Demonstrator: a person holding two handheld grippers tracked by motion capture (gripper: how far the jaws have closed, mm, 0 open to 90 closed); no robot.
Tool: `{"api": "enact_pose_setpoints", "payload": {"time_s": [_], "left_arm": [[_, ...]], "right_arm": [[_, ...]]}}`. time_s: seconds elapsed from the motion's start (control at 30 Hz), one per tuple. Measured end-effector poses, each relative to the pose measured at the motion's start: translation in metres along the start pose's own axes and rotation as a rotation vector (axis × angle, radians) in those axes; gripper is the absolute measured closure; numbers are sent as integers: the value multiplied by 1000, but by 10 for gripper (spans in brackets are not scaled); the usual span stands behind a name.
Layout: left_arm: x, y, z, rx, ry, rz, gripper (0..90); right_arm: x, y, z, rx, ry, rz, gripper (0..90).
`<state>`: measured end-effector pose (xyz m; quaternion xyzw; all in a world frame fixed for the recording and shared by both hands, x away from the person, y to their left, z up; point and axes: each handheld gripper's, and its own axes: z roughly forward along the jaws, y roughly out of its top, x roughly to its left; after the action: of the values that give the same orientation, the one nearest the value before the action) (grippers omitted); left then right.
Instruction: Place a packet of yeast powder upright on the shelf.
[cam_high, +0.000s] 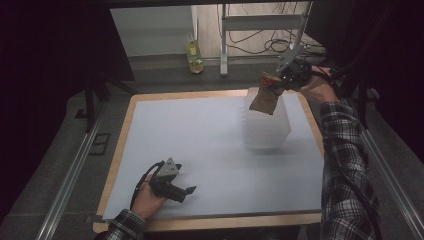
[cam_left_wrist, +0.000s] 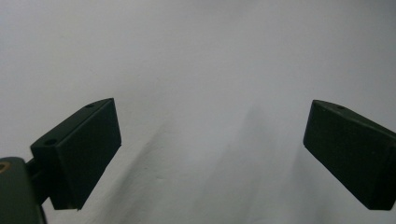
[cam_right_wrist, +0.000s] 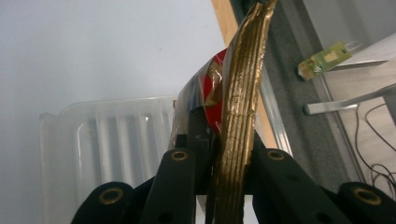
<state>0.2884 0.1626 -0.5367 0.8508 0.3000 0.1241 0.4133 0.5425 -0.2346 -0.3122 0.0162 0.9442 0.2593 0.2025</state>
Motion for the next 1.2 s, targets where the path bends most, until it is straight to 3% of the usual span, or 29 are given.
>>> {"api": "enact_pose_setpoints", "payload": {"time_s": [0.37, 0.57, 0.87, 0.97, 1.07, 1.2], "left_arm": [[0, 0, 0, 4, 1, 3, 43], [0, 0, 0, 5, 0, 6, 43], [-1, 0, 0, 8, 1, 12, 43], [-1, 0, 0, 9, 1, 13, 43], [-2, 1, 0, 9, 2, 13, 43], [-2, 1, 1, 10, 2, 15, 43]], "right_arm": [[-1, -3, 16, 8, 49, -4, 812], [0, -13, 31, 28, 67, 23, 809], [-2, -30, 52, 61, 92, 124, 786], [-1, -31, 55, 50, 91, 148, 783], [-1, -32, 54, 49, 85, 185, 749], [2, -32, 53, 40, 71, 209, 635]]}}
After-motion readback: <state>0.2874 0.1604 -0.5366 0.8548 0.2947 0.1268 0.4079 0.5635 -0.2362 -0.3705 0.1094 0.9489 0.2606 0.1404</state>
